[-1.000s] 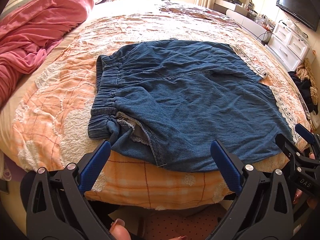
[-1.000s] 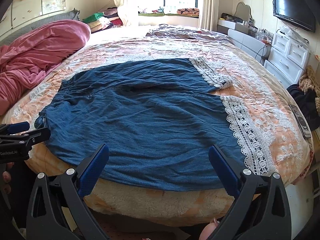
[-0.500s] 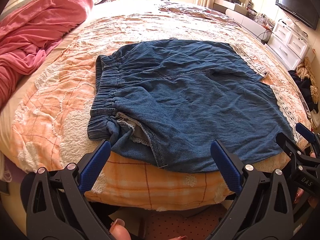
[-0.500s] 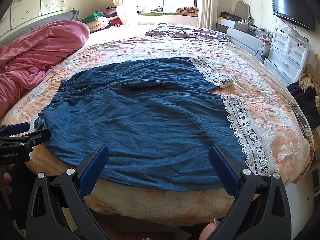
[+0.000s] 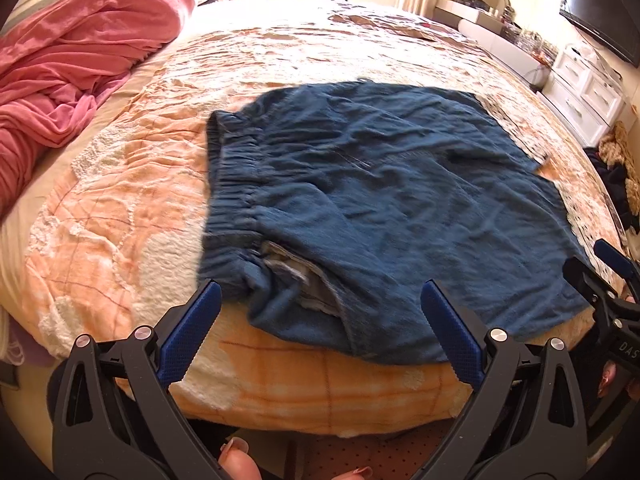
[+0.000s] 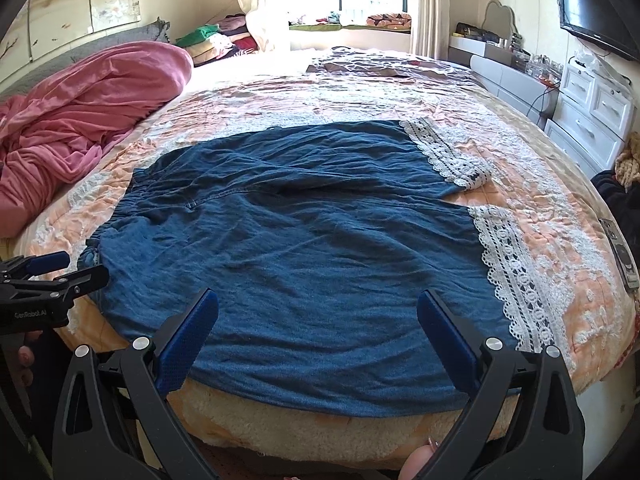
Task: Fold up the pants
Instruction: 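Grasp the elastic waistband with the left gripper and lift it toward the right gripper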
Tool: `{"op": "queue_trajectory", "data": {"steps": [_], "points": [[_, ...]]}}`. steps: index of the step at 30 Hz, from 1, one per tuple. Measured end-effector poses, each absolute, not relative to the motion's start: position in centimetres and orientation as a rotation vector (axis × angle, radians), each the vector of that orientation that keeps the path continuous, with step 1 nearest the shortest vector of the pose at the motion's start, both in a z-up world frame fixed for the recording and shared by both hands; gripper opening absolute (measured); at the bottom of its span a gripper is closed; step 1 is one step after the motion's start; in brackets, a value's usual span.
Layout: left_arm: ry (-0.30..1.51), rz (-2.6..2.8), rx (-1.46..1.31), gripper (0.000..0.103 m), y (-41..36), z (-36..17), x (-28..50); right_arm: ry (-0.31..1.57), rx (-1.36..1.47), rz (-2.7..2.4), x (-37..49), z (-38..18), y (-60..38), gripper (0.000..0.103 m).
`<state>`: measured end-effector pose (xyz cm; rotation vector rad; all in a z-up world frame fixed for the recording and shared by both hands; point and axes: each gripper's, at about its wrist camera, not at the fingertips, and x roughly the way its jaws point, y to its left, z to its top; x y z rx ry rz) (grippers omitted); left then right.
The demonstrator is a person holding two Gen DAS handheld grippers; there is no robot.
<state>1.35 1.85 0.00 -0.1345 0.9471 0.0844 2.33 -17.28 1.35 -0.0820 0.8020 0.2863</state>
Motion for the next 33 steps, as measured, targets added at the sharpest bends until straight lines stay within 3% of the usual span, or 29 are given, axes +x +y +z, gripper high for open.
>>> {"op": "queue_trajectory", "data": {"steps": [12,23,27,32,33], "points": [[0.967,0.188,-0.116,0.094,11.3,-0.1,9.7,0.853,-0.186,0.569,12.0,2.2,-10.3,0.099],[1.016,0.039,-0.152,0.093,14.0,-3.7,16.5,0.891,-0.357,0.686,23.1,0.5,-3.6,0.099],[1.022,-0.019,-0.177,0.065,14.6,-4.5,17.7,0.902,-0.416,0.697,25.5,-0.4,-1.9,0.099],[0.998,-0.071,-0.190,0.044,14.3,-4.5,18.8,0.927,-0.400,0.744,27.7,-1.3,-0.3,0.099],[0.997,-0.072,-0.195,0.035,14.4,-4.5,19.0,0.930,-0.402,0.766,28.1,-1.4,-0.1,0.099]]}}
